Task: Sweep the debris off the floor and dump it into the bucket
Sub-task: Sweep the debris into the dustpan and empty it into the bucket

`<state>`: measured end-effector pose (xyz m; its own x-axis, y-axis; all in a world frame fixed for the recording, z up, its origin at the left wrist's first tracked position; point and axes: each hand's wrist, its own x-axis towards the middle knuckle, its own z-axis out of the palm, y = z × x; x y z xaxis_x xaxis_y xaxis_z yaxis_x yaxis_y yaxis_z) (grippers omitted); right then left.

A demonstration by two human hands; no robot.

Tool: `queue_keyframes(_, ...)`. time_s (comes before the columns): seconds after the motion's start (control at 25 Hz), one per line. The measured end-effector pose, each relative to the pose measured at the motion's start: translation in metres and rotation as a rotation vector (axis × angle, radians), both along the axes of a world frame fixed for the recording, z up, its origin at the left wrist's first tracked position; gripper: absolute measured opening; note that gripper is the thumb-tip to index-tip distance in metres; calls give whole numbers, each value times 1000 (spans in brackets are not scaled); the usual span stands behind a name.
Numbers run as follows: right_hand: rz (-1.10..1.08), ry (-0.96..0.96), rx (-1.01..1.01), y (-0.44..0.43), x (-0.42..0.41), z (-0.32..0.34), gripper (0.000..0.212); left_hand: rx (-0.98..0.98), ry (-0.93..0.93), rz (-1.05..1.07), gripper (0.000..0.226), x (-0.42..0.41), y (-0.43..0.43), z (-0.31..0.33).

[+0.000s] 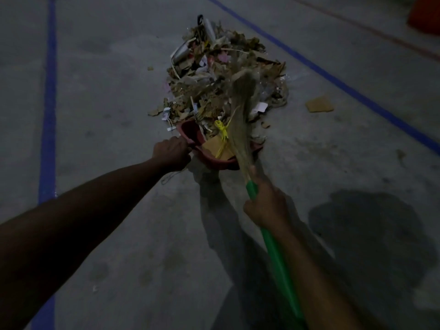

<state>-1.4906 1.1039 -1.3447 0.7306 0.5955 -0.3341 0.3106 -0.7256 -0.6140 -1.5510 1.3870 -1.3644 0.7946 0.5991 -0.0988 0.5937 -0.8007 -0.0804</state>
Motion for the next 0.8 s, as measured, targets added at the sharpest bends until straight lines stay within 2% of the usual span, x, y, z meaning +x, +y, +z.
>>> queue_keyframes(0.16,-173,-61,137,-53,-42,10,108,-12,3,24,26,1,3,-3)
queue_keyframes(0.28,-209,-153,173,-51,-18,20,110,-8,17,28,29,1,4,-2)
queue_keyframes(0.36,-140,-249,151,-21,19,27,105,-8,9,40,29,3,5,0)
queue_keyframes(0.52,75,-483,-28,69,114,24,98,-15,2,61,32,10,6,3)
queue_keyframes(0.64,184,-542,-152,119,170,15,101,-11,-3,90,33,13,8,0)
queue_keyframes(0.8,368,-542,-240,135,202,-16,89,-2,-44,107,30,24,16,-1)
